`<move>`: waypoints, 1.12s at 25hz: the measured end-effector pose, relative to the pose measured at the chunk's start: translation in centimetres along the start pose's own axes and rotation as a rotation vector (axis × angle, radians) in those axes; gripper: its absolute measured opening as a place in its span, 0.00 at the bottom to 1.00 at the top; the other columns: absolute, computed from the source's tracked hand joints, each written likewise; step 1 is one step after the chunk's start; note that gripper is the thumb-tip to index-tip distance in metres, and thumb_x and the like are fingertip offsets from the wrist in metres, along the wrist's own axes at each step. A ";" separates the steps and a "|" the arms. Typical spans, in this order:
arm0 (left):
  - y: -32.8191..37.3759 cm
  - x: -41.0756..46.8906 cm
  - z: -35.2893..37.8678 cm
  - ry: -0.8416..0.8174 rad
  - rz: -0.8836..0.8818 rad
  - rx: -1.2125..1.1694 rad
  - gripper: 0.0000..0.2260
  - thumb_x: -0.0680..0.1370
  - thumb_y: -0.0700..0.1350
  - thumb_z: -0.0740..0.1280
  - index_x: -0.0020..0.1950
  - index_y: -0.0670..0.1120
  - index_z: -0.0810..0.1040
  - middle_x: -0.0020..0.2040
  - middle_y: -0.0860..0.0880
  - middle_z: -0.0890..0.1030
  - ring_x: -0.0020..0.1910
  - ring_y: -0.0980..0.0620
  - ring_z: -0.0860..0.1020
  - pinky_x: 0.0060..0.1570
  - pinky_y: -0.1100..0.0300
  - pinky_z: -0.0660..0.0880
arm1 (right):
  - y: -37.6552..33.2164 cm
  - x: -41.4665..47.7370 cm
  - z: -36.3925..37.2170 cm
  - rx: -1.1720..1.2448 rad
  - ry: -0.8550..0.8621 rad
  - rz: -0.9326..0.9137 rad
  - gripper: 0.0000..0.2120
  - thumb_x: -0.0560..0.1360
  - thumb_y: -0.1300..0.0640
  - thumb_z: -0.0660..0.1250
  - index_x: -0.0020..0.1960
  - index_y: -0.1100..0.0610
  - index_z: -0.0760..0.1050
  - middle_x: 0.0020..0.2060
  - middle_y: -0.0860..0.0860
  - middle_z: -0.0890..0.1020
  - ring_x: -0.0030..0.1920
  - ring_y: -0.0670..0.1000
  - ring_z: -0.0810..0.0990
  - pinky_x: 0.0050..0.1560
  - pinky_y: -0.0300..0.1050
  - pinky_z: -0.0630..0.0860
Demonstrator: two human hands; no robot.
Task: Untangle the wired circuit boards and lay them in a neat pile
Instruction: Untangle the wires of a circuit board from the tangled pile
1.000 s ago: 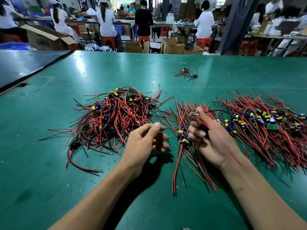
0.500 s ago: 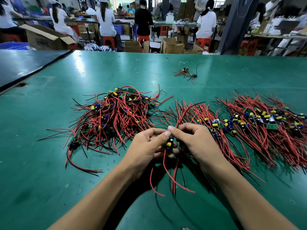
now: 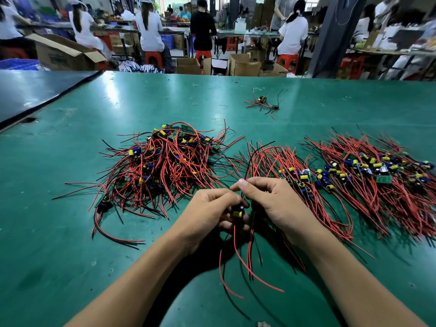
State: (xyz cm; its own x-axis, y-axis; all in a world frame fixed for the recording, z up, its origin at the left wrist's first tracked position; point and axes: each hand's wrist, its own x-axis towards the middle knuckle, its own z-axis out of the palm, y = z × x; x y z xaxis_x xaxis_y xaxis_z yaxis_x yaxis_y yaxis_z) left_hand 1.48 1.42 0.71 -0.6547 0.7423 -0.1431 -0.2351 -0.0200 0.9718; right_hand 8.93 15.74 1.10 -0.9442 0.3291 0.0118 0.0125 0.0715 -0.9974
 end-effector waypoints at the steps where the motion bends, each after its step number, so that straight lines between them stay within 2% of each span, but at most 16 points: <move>1: -0.1 0.0 0.1 0.005 0.016 0.026 0.12 0.79 0.38 0.64 0.38 0.41 0.83 0.33 0.43 0.81 0.31 0.44 0.81 0.45 0.46 0.78 | 0.0 0.0 0.0 -0.036 -0.009 -0.016 0.10 0.79 0.49 0.69 0.48 0.54 0.86 0.39 0.49 0.86 0.38 0.45 0.83 0.41 0.38 0.79; 2: -0.2 0.0 0.2 0.015 0.036 0.054 0.11 0.79 0.38 0.64 0.39 0.39 0.82 0.33 0.44 0.80 0.30 0.45 0.80 0.45 0.46 0.78 | 0.1 0.1 0.0 -0.102 -0.003 -0.045 0.10 0.79 0.50 0.69 0.47 0.54 0.86 0.39 0.48 0.86 0.40 0.44 0.83 0.44 0.37 0.77; 4: -0.5 0.0 0.2 0.064 0.109 0.191 0.10 0.79 0.38 0.63 0.41 0.37 0.81 0.32 0.44 0.78 0.29 0.46 0.79 0.36 0.54 0.78 | 0.4 0.2 0.0 -0.217 0.043 -0.098 0.09 0.79 0.52 0.70 0.47 0.55 0.86 0.38 0.46 0.85 0.40 0.41 0.81 0.47 0.35 0.74; 6: -0.6 -0.1 0.3 0.112 0.200 0.357 0.11 0.79 0.38 0.62 0.38 0.41 0.80 0.31 0.46 0.77 0.28 0.49 0.76 0.30 0.59 0.76 | 0.5 0.2 0.3 -0.298 0.100 -0.132 0.10 0.78 0.51 0.70 0.46 0.56 0.86 0.39 0.45 0.84 0.40 0.40 0.79 0.47 0.36 0.72; 9: -0.7 -0.2 0.4 0.099 0.235 0.407 0.12 0.81 0.41 0.62 0.40 0.46 0.79 0.30 0.51 0.78 0.28 0.48 0.76 0.29 0.59 0.75 | 0.5 0.1 0.4 -0.363 0.109 -0.161 0.14 0.79 0.48 0.69 0.39 0.55 0.83 0.32 0.42 0.78 0.34 0.39 0.74 0.41 0.37 0.69; 12: -0.6 -0.3 0.2 0.071 0.238 0.448 0.12 0.81 0.42 0.63 0.38 0.46 0.77 0.31 0.47 0.79 0.28 0.46 0.78 0.30 0.56 0.75 | 0.3 0.0 0.1 -0.356 0.085 -0.168 0.19 0.79 0.48 0.69 0.30 0.52 0.76 0.26 0.40 0.71 0.29 0.39 0.68 0.35 0.34 0.64; 15: -0.3 -0.4 0.2 0.014 0.233 0.481 0.13 0.81 0.41 0.63 0.36 0.45 0.76 0.30 0.41 0.80 0.27 0.46 0.77 0.32 0.56 0.74 | 0.1 0.2 -0.2 -0.397 0.146 -0.182 0.14 0.78 0.49 0.71 0.36 0.54 0.83 0.30 0.41 0.79 0.33 0.40 0.75 0.39 0.34 0.69; 17: -0.2 -0.4 0.3 -0.022 0.217 0.465 0.13 0.81 0.41 0.63 0.36 0.44 0.77 0.30 0.40 0.81 0.28 0.47 0.77 0.33 0.57 0.74 | 0.0 0.3 -0.5 -0.354 0.233 -0.195 0.12 0.77 0.49 0.72 0.41 0.56 0.85 0.32 0.43 0.82 0.35 0.40 0.77 0.41 0.34 0.71; 19: -0.1 -0.5 0.4 -0.051 0.204 0.461 0.13 0.81 0.41 0.64 0.37 0.46 0.78 0.31 0.42 0.80 0.30 0.48 0.77 0.36 0.56 0.74 | 0.0 0.4 -0.8 -0.225 0.323 -0.197 0.12 0.77 0.51 0.71 0.41 0.59 0.84 0.25 0.41 0.77 0.28 0.39 0.73 0.33 0.30 0.67; 21: -0.1 -0.6 0.4 -0.075 0.192 0.475 0.12 0.81 0.42 0.65 0.37 0.45 0.78 0.31 0.44 0.80 0.31 0.49 0.76 0.37 0.55 0.74 | -0.1 0.6 -1.2 -0.013 0.391 -0.149 0.12 0.78 0.51 0.70 0.42 0.59 0.84 0.20 0.42 0.69 0.22 0.41 0.65 0.25 0.31 0.61; 24: 0.0 -0.7 0.4 -0.082 0.170 0.457 0.12 0.80 0.42 0.65 0.38 0.43 0.79 0.31 0.43 0.80 0.32 0.47 0.77 0.38 0.50 0.76 | -0.5 1.1 -1.6 0.224 0.429 -0.059 0.18 0.80 0.48 0.66 0.35 0.54 0.83 0.25 0.47 0.64 0.22 0.44 0.58 0.23 0.37 0.53; 28: 0.0 -0.7 0.3 -0.068 0.155 0.428 0.12 0.80 0.41 0.65 0.38 0.41 0.78 0.31 0.41 0.80 0.32 0.44 0.78 0.39 0.51 0.74 | -0.6 1.2 -1.7 0.222 0.391 0.009 0.27 0.82 0.44 0.62 0.26 0.52 0.73 0.22 0.46 0.65 0.20 0.45 0.60 0.23 0.36 0.55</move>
State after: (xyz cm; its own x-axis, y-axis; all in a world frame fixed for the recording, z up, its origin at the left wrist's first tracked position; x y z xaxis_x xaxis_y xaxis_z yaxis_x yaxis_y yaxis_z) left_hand 2.19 1.10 0.85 -0.6065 0.7951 0.0089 0.1896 0.1338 0.9727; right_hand 8.34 17.67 1.83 -0.7485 0.6630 -0.0129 -0.0914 -0.1224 -0.9883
